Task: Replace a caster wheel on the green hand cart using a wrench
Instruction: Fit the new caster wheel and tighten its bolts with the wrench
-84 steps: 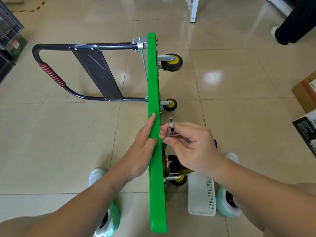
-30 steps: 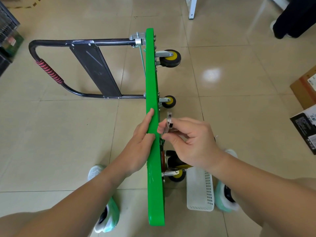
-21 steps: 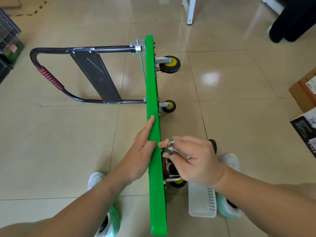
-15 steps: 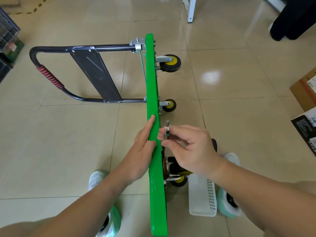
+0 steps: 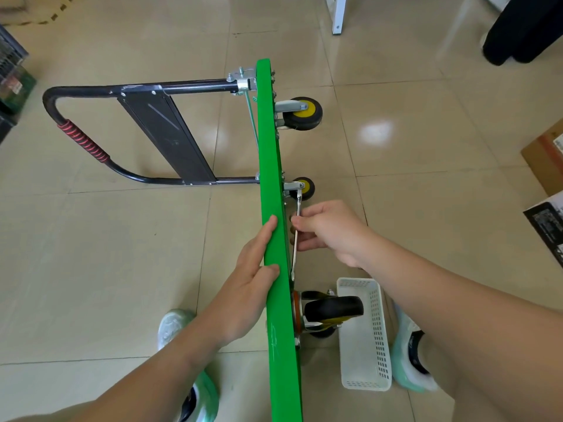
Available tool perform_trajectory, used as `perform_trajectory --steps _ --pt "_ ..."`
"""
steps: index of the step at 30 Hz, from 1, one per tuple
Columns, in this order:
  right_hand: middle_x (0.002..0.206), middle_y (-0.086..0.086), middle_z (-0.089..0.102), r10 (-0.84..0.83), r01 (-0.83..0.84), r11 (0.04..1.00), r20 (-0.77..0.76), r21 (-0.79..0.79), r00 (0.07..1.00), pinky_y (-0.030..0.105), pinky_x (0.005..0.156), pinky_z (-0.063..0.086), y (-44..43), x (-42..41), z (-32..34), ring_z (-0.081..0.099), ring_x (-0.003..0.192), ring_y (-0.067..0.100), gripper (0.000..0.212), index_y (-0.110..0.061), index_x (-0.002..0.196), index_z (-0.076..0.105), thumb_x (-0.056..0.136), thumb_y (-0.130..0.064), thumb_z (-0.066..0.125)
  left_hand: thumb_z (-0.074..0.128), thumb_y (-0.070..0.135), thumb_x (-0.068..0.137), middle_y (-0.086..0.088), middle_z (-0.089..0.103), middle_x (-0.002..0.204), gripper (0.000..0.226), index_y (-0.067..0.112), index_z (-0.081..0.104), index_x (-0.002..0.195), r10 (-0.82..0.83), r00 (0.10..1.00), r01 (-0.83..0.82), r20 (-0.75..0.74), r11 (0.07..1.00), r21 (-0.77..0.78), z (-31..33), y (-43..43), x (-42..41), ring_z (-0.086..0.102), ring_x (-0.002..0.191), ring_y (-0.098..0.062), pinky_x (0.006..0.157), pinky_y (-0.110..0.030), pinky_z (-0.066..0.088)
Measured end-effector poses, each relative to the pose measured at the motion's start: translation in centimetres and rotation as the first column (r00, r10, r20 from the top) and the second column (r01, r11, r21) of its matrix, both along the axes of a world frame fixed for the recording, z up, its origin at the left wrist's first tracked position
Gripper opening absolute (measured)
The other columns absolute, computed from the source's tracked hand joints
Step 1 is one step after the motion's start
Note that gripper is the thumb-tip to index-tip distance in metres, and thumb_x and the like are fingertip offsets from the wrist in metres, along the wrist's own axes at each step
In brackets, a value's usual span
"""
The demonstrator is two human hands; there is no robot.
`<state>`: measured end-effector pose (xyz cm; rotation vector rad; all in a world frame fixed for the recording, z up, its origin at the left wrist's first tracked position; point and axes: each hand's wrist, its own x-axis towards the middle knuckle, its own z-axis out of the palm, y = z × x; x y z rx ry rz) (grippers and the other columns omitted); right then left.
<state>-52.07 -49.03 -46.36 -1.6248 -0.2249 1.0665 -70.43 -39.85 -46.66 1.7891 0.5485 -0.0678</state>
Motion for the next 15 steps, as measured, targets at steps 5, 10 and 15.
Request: perform_trajectory --steps 5,10,15 --pt "0.069 0.007 0.074 -0.073 0.072 0.997 -0.067 -0.027 0.995 0.031 0.061 0.061 0.1 0.6 0.5 0.073 0.061 0.020 0.003 0.000 0.093 0.066 0.093 -0.003 0.068 0.036 0.038 0.092 0.054 0.018 0.144 0.071 0.072 0.011 0.150 -0.007 1.000 0.007 -0.002 1.000 0.006 0.3 0.0 0.1 0.022 0.135 0.029 0.108 -0.008 0.026" --pt "0.083 0.005 0.074 -0.150 0.105 0.968 0.195 0.226 0.969 0.030 0.068 0.063 -1.1 0.4 3.2 0.074 0.070 0.015 0.017 -0.013 0.093 0.072 0.093 0.003 0.066 0.035 0.041 0.093 0.052 0.019 0.145 0.071 0.069 0.010 0.153 -0.003 1.000 0.003 -0.009 1.000 0.007 0.5 -0.2 0.0 0.025 0.136 0.026 0.118 -0.021 0.029" --pt "0.087 -0.003 0.077 -0.047 -0.169 0.907 0.490 0.387 0.870 0.027 0.081 0.061 -3.9 -3.4 3.9 0.076 0.083 0.017 0.034 -0.023 0.097 0.074 0.086 0.009 0.071 0.035 0.040 0.094 0.026 0.025 0.163 0.072 0.066 0.010 0.156 0.029 0.999 -0.028 0.016 0.999 -0.018 0.5 -0.5 0.1 0.034 0.147 0.001 0.123 -0.043 0.034"
